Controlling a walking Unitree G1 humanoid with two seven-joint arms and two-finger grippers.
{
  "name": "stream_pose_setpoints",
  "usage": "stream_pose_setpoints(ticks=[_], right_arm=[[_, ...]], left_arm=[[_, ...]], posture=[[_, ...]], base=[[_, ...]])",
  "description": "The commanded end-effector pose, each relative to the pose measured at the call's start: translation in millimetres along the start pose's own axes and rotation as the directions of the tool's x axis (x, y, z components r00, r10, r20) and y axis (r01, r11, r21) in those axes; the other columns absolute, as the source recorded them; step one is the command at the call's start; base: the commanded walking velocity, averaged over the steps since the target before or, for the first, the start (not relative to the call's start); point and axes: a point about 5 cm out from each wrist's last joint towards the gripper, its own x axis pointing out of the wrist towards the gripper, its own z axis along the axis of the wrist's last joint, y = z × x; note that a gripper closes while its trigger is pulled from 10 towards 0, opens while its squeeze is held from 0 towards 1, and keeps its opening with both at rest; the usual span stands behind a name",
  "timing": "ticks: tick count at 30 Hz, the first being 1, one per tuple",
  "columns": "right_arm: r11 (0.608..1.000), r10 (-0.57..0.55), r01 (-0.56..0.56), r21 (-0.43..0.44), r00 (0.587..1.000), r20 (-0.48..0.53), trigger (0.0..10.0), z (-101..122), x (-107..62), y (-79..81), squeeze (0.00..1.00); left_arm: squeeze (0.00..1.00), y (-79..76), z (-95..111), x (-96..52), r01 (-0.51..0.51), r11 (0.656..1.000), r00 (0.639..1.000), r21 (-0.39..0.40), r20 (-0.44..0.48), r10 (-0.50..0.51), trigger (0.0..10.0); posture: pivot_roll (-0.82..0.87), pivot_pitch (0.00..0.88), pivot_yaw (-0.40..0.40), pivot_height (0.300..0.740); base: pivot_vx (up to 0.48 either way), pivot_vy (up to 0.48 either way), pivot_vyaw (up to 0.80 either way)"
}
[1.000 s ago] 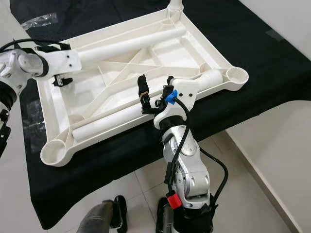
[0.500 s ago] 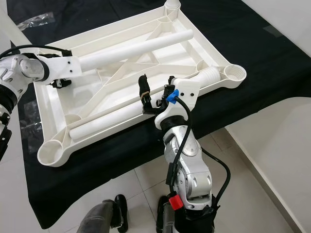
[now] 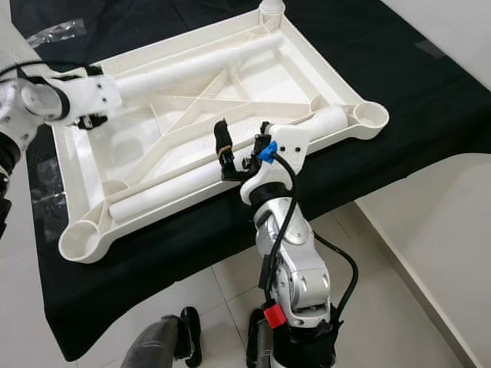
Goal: Building children table
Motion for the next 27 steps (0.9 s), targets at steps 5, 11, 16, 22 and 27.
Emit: stream_pose_setpoints(ticks=[5, 11, 16, 22, 27], right_arm=[[0.999, 0.037, -0.037, 0.022, 0.999, 0.012, 10.0, -4.3, 5.3, 3.0, 0.00], [0.998, 0.038, -0.038, 0.039, 0.999, 0.011, 10.0, -6.6, 8.4, 0.3, 0.00], [0.960, 0.003, 0.008, 0.280, 0.999, -0.039, 10.0, -12.8, 16.3, -3.7, 0.00], [0.948, -0.057, 0.090, 0.304, 0.992, -0.113, 10.0, -17.9, 27.9, -10.1, 0.00], [0.925, 0.036, -0.008, 0.380, 0.997, -0.067, 10.0, -11.2, 39.1, -8.3, 0.00]], left_arm=[[0.00, 20.9, 6.0, -7.5, -0.133, 0.988, 0.986, -0.081, 0.089, 0.140, 10.0], [0.00, 22.7, 13.6, -7.4, -0.174, 0.979, 0.971, -0.104, 0.147, 0.188, 10.0], [0.00, 23.0, 16.3, -9.3, -0.221, 0.961, 0.943, -0.166, 0.213, 0.254, 10.0], [0.00, 21.7, 15.5, -12.5, -0.257, 0.944, 0.913, -0.206, 0.268, 0.307, 10.0], [0.00, 14.8, 14.6, -15.7, -0.257, 0.937, 0.884, -0.238, 0.334, 0.327, 10.0]], posture=[[0.12, 0.249, 0.023, 0.740], [0.11, 0.208, 0.006, 0.740], [0.11, 0.155, -0.008, 0.740], [0.11, 0.137, -0.021, 0.740], [0.11, 0.124, -0.040, 0.740]], base=[[0.000, 0.000, 0.00], [0.000, 0.000, 0.00], [0.000, 0.000, 0.00], [0.000, 0.000, 0.00], [0.000, 0.000, 0.00]])
